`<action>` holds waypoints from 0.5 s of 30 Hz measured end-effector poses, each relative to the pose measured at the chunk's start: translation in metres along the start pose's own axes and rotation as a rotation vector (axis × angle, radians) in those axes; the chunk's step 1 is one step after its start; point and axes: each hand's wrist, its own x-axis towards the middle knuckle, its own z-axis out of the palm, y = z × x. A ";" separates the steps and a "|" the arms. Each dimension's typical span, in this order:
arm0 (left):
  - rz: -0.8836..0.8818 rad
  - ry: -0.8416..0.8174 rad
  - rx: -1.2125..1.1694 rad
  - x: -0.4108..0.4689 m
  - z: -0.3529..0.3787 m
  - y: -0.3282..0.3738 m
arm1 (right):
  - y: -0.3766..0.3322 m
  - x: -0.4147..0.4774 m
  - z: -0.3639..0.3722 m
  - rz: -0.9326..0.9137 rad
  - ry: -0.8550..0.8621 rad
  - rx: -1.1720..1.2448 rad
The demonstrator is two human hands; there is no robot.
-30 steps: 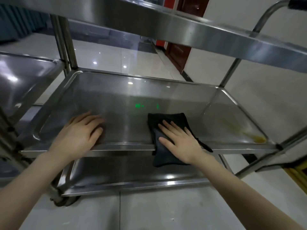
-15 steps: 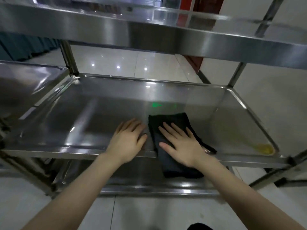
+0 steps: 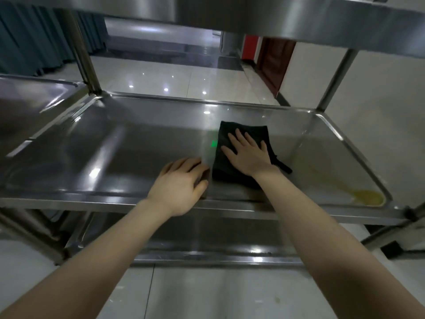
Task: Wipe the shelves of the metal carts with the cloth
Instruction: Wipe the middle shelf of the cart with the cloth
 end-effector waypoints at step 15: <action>-0.047 -0.150 0.033 -0.004 -0.011 0.007 | 0.057 -0.021 -0.018 -0.018 0.032 -0.009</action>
